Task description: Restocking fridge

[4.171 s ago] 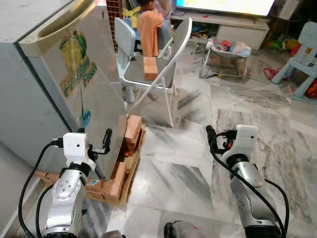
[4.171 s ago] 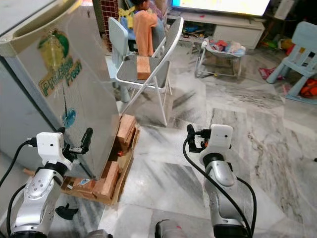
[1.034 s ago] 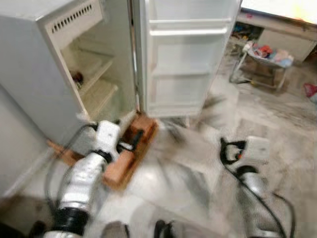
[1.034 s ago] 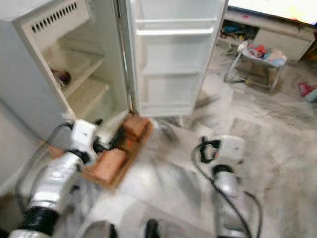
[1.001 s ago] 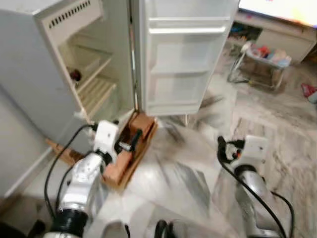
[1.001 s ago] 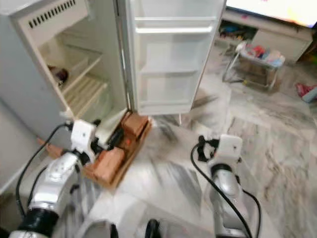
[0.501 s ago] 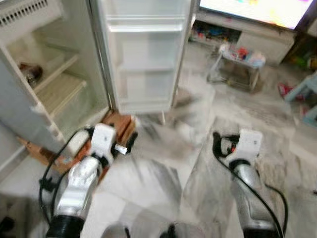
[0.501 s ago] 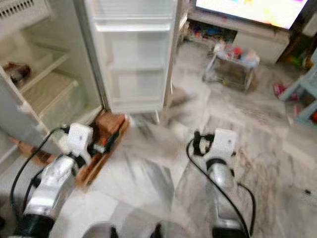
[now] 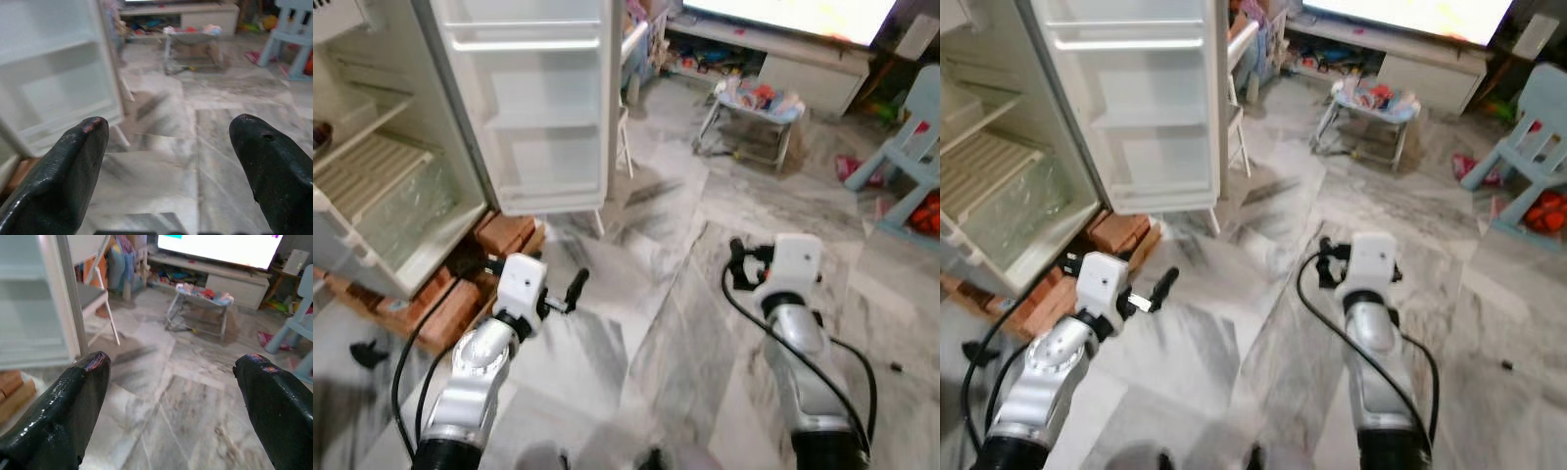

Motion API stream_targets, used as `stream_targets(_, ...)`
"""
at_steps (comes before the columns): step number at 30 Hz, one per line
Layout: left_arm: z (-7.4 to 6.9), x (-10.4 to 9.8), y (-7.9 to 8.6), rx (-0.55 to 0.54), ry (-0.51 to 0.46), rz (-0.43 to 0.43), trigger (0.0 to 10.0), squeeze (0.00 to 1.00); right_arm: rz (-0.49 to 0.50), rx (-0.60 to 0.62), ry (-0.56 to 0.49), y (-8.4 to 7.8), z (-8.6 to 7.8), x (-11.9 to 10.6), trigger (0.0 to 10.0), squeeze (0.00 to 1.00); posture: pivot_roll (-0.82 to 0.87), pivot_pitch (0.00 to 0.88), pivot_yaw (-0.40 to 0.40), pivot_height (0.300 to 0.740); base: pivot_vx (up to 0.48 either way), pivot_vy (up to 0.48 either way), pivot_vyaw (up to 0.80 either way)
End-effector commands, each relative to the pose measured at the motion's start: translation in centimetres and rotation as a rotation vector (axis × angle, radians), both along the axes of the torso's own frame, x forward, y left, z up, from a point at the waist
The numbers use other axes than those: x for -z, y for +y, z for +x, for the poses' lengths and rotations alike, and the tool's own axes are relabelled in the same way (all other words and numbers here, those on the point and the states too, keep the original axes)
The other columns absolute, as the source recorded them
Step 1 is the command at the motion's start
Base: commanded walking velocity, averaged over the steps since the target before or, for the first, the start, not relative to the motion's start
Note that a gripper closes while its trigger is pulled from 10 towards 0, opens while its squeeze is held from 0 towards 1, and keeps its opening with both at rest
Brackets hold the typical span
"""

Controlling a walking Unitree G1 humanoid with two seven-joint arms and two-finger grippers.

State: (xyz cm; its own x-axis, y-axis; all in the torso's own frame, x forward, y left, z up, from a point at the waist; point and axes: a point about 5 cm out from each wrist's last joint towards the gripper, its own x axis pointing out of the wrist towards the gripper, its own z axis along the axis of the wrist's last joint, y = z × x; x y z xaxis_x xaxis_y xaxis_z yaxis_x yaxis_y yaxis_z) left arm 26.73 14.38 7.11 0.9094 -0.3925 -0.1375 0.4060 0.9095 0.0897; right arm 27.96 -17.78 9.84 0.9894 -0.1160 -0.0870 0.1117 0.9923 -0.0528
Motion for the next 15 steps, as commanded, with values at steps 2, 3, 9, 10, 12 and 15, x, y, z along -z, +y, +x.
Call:
stream_targets(2, 0.1, -0.2, -0.5, 0.017, -0.002, 0.0, 10.0, 0.0, -0.019, 0.018, -0.007, -0.3, -0.1, 0.3, 10.0, 0.0, 0.02, 0.082, -0.012, 0.74, 0.48, 0.0, 0.0)
stream_targets(3, 0.2, 0.0, -0.6, 0.017, 0.006, 0.001, 10.0, 0.0, 0.021, -0.012, 0.025, -0.2, -0.2, 0.5, 10.0, 0.0, 0.01, 0.077, -0.008, 0.74, 0.48, 0.0, 0.0)
stream_targets(9, 0.6, -0.3, -1.0, 0.042, -0.015, 0.0, 10.0, 0.0, 0.092, -0.042, -0.018, 0.3, -0.3, 0.0, 10.0, 0.0, 0.02, 0.066, -0.015, 0.74, 0.48, 0.0, 0.0)
stream_targets(10, 0.6, -0.4, -1.1, 0.044, -0.016, -0.001, 10.0, 0.0, 0.1, -0.051, -0.009, 0.4, -0.3, 0.1, 10.0, 0.0, 0.02, 0.066, -0.015, 0.74, 0.48, 0.0, 0.0)
stream_targets(12, 0.9, -0.6, -1.1, 0.047, -0.024, -0.002, 10.0, 0.0, 0.106, -0.046, -0.005, 0.6, -0.1, 0.2, 10.0, 0.0, 0.02, 0.06, -0.018, 0.74, 0.48, 0.0, -0.8)
stream_targets(15, 1.2, -0.9, -1.3, 0.049, -0.038, -0.005, 10.0, 0.0, 0.107, -0.051, -0.024, 0.8, 0.3, 0.0, 10.0, 0.0, 0.02, 0.055, -0.019, 0.74, 0.48, 0.0, -0.8)
